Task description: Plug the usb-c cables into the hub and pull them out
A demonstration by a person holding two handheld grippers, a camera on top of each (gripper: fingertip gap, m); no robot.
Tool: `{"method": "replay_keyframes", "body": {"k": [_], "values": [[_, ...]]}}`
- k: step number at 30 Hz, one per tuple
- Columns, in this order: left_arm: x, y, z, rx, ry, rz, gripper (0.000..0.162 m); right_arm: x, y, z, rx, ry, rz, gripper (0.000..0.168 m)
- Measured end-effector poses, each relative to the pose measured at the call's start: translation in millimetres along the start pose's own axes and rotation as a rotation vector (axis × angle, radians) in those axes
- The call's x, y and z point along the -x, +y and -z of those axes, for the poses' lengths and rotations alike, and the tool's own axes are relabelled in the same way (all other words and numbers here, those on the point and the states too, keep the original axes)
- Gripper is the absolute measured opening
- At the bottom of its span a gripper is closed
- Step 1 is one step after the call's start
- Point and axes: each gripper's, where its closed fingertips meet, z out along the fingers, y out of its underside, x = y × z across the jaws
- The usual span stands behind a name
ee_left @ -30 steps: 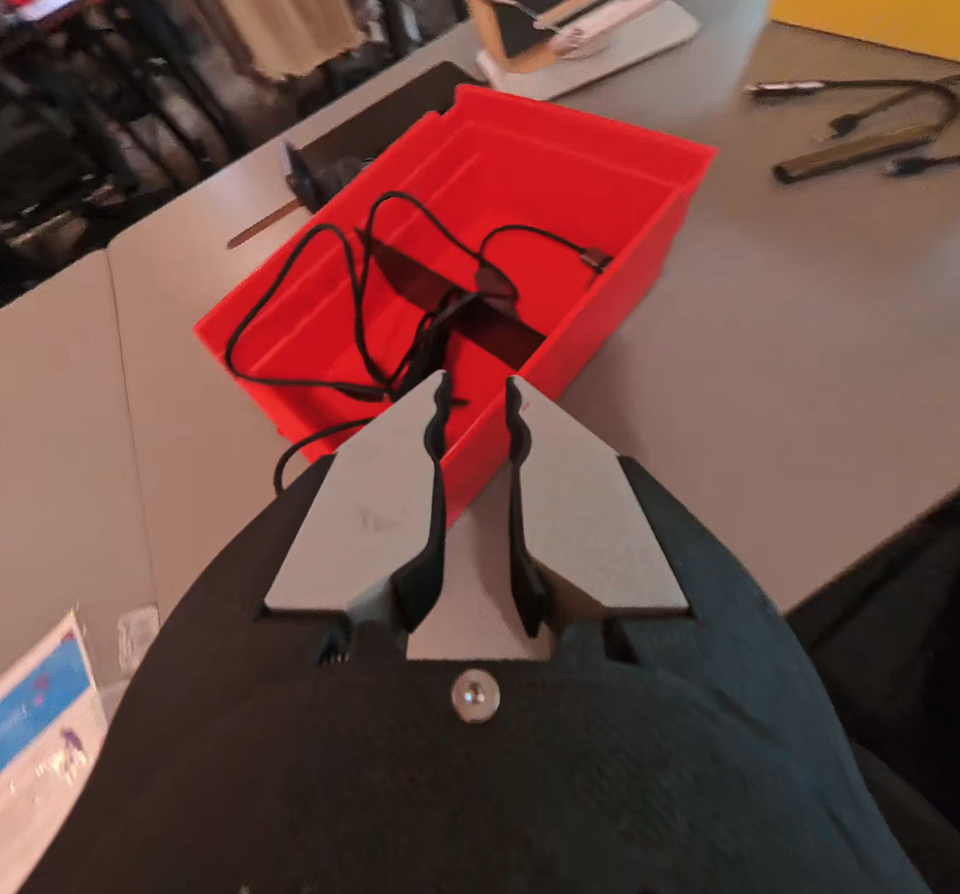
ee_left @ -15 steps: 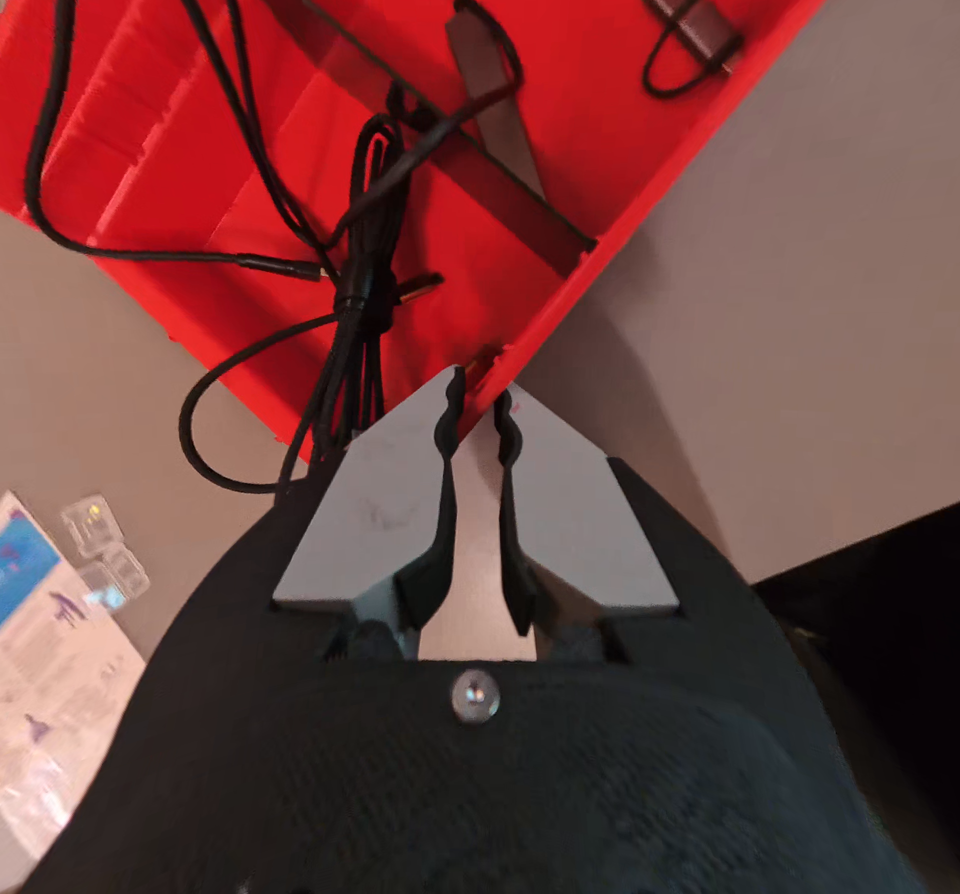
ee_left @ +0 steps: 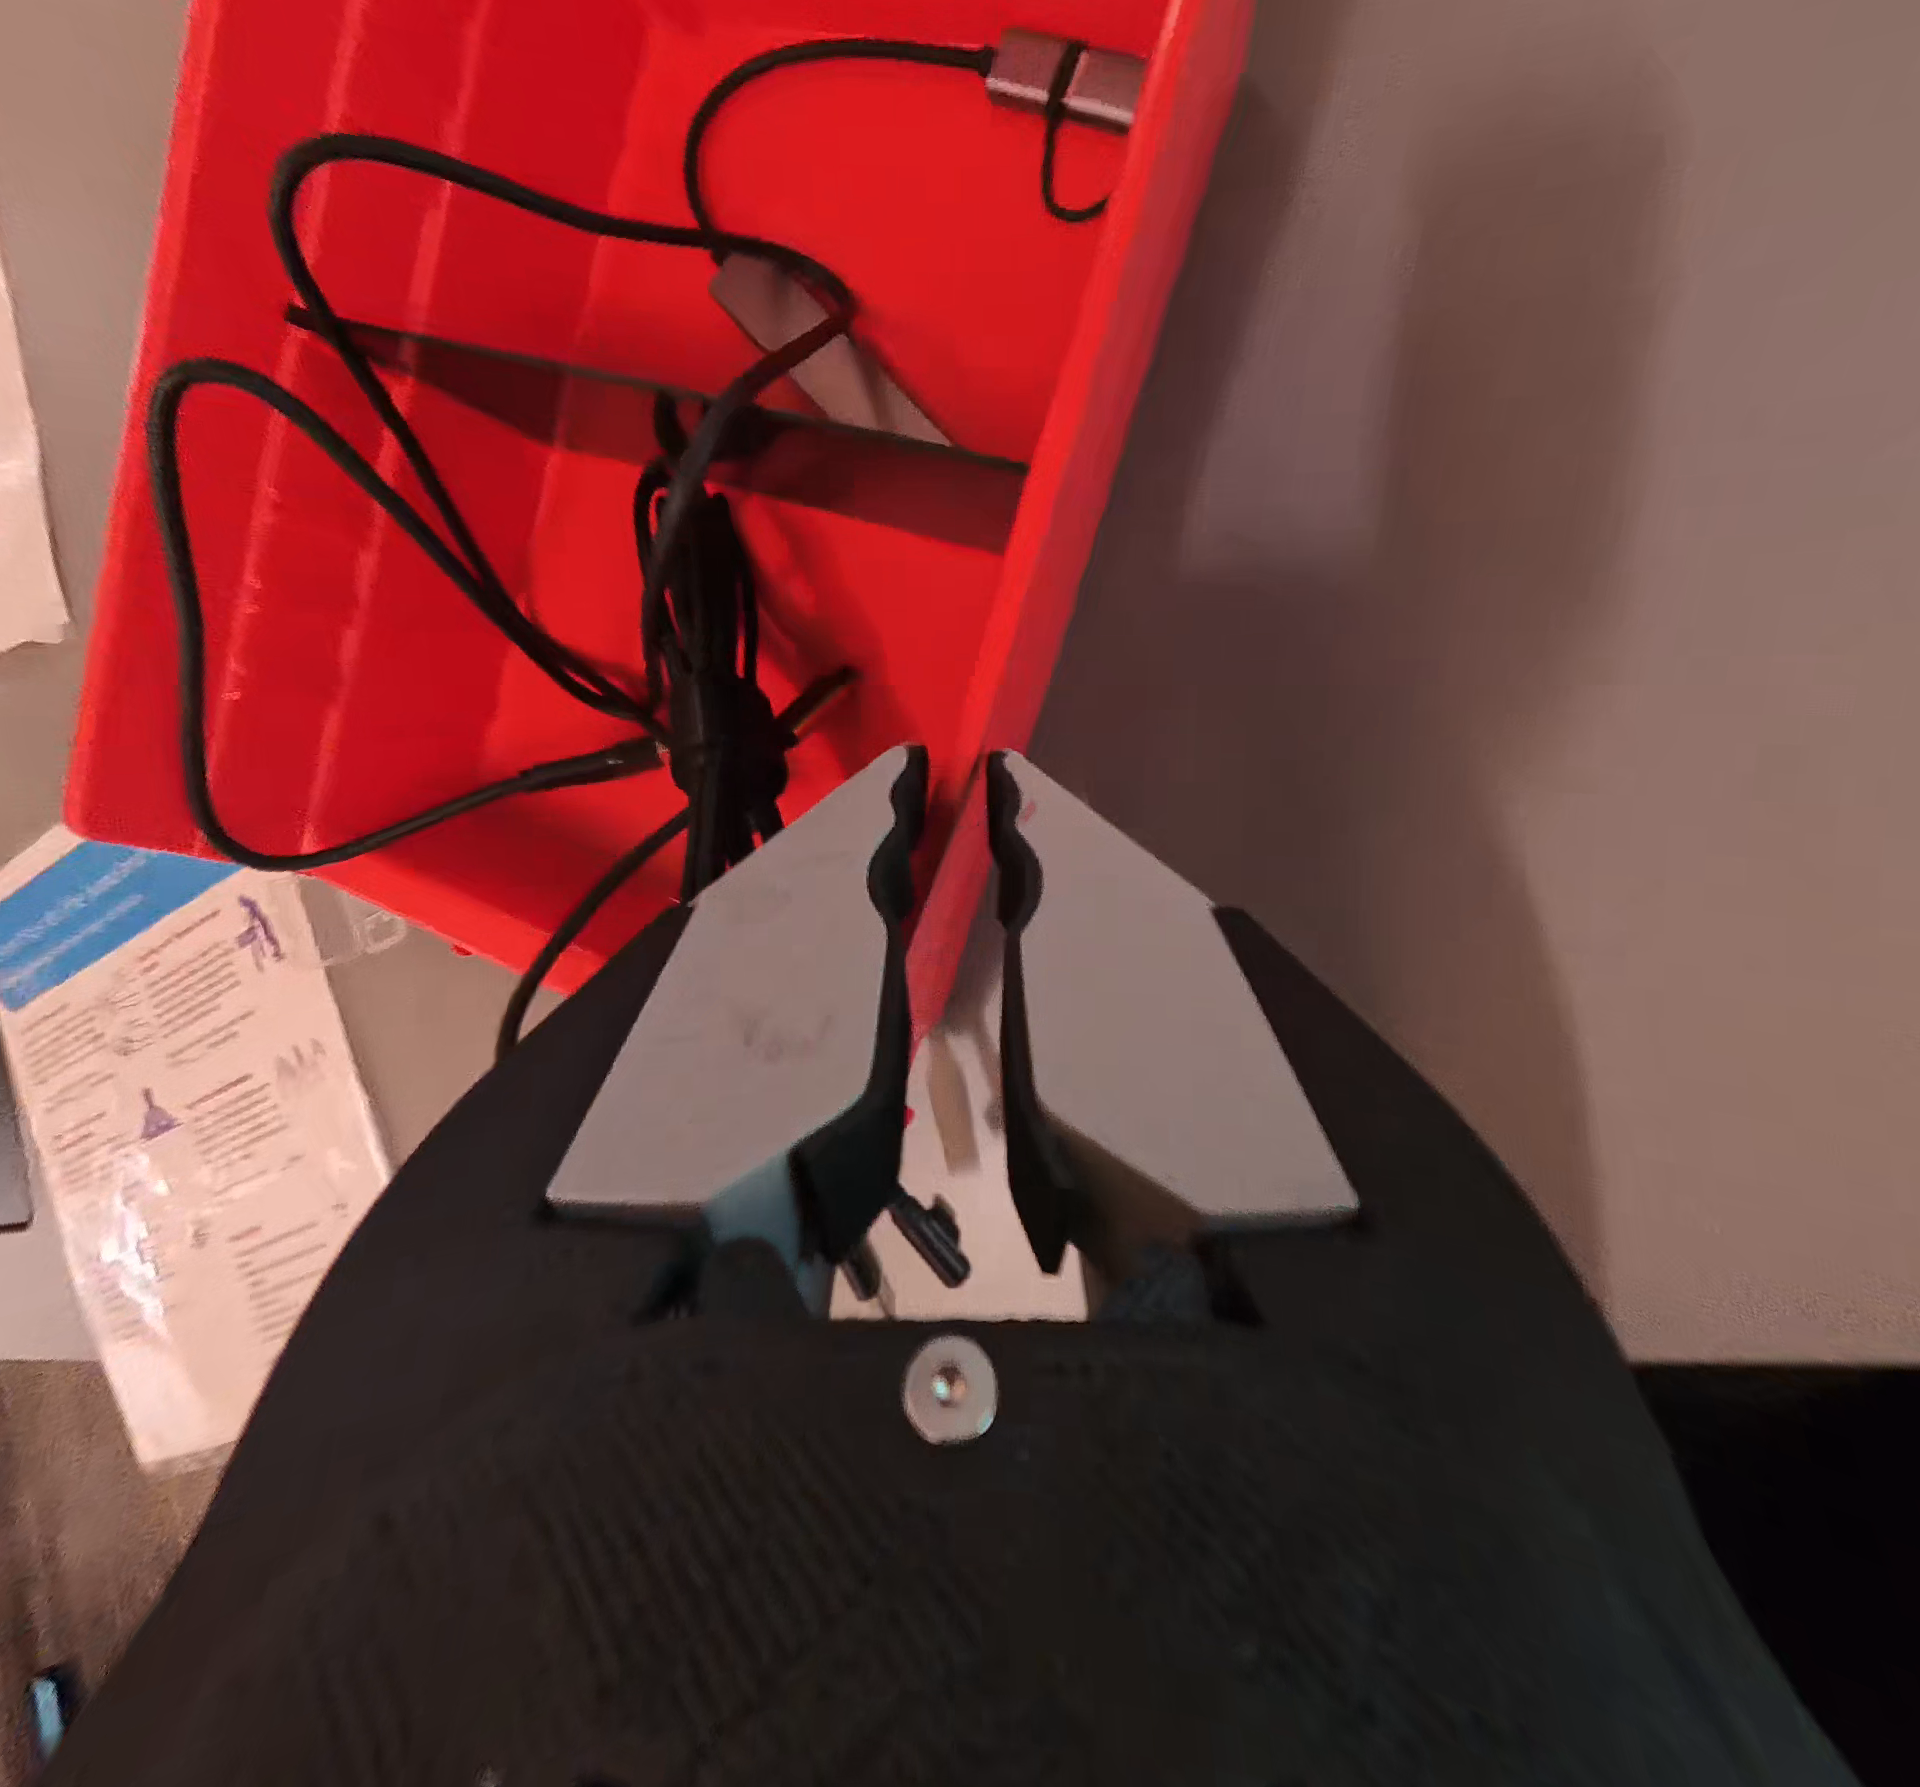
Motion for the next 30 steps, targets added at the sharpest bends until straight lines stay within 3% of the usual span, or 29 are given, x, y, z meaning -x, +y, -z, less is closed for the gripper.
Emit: {"method": "replay_keyframes", "body": {"k": [1, 3, 8, 13, 19, 22, 24, 27, 30], "values": [[-9.8, -8.3, -3.7, 0.013, 0.029, 0.008, 0.022, 1.7, -0.4, -1.7, 0.000, -0.006, -0.001, 0.018], [-31.5, -24.3, -8.0, 0.019, 0.097, -0.006, 0.048, 4.3, 0.2, -4.1, 0.007, -0.004, 0.006, 0.019], [-61.4, -28.0, 0.0, 0.005, 0.191, -0.067, 0.071, 1.5, 7.7, -0.3, 0.033, 0.028, 0.015, 0.019], [-69.7, -2.1, 26.8, -0.045, 0.226, -0.083, 0.070, -8.3, 5.8, 12.5, 0.003, 0.044, -0.008, 0.018], [-89.8, -11.1, 53.9, -0.255, 0.369, 0.056, 0.065, -34.9, 4.9, 4.8, -0.010, 0.090, -0.090, 0.021], [-88.5, -16.5, 69.9, -0.321, 0.296, 0.037, 0.046, -47.0, 12.4, -4.6, 0.039, 0.154, -0.092, 0.026], [-112.8, -30.5, 93.4, -0.405, 0.422, 0.031, 0.053, -55.2, 14.6, -7.4, 0.060, 0.214, -0.060, 0.026], [-156.6, -60.1, 126.5, -0.563, 0.517, -0.070, 0.049, -60.9, 10.2, -6.8, 0.045, 0.264, -0.036, 0.028], [-220.2, -84.3, 115.0, -0.595, 0.549, -0.270, 0.040, -60.0, 7.2, -0.3, 0.020, 0.280, -0.039, 0.030]]}}
